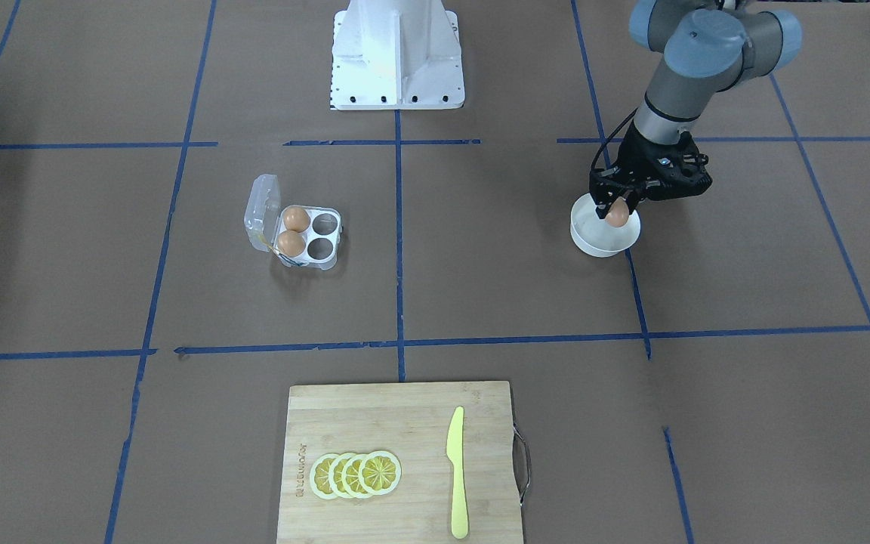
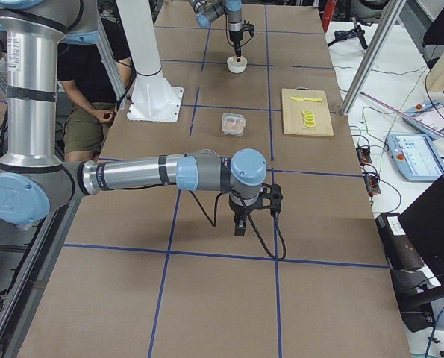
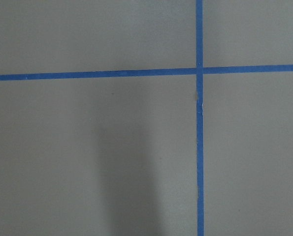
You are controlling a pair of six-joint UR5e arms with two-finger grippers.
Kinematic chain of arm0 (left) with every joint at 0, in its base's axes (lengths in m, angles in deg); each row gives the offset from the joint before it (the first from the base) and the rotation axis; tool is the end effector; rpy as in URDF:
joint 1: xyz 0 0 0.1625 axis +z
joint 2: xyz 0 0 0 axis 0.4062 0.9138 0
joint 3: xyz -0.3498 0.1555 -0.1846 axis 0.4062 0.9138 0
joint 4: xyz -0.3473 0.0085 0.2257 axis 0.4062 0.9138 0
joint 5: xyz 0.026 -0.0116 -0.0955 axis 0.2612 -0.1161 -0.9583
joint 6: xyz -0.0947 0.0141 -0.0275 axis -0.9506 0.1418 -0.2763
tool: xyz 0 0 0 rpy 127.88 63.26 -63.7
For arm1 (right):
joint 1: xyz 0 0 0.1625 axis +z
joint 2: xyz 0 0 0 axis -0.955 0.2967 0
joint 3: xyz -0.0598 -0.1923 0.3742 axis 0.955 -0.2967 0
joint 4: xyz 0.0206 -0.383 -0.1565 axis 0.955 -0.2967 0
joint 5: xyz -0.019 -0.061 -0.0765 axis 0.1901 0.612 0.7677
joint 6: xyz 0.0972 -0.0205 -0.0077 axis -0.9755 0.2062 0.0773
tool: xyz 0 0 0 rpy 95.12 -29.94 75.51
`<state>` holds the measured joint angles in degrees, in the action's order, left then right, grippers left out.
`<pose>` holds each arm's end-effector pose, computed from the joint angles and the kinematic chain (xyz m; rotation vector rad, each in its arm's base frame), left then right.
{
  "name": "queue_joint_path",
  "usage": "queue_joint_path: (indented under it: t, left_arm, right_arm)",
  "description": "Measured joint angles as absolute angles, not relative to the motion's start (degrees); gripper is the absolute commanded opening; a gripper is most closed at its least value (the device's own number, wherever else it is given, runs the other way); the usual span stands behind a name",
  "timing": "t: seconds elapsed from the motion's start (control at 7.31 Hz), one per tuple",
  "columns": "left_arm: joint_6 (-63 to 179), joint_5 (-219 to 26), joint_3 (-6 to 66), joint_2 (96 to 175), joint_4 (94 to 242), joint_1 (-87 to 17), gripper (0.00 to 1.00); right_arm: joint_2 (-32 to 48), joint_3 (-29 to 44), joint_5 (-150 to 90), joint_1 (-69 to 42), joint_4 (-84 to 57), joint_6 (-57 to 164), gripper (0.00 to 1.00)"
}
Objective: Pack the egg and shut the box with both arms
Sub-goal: 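Lift the egg with the left gripper and carry it to the carton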
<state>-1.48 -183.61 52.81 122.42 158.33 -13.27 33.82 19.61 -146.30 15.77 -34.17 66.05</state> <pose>0.3563 -0.3986 0.3780 0.0909 0.8636 -0.2178 0.0460 -0.4490 0.5839 -0.0095 -0.8621 0.0220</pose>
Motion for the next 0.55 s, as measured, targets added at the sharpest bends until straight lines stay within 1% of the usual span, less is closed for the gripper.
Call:
queue_joint_path:
  t: [0.14, 0.27, 0.55]
  left_arm:
    - [-1.54, -183.47, 53.45, 124.29, 158.35, -13.42, 0.0]
    - [-1.56, -182.15, 51.71, 129.78, 158.42, -13.26, 0.0]
    - [-1.45, -177.96, 43.68, 142.36, 161.85, -10.94, 0.0]
  right_arm:
    - [33.75, 20.13, -146.27, 15.77, -34.13, 66.07, 1.0]
    - [33.7, 20.5, -146.26, 15.77, -34.13, 66.08, 1.0]
    - [33.65, 20.63, -146.31, 15.77, -34.17, 66.09, 1.0]
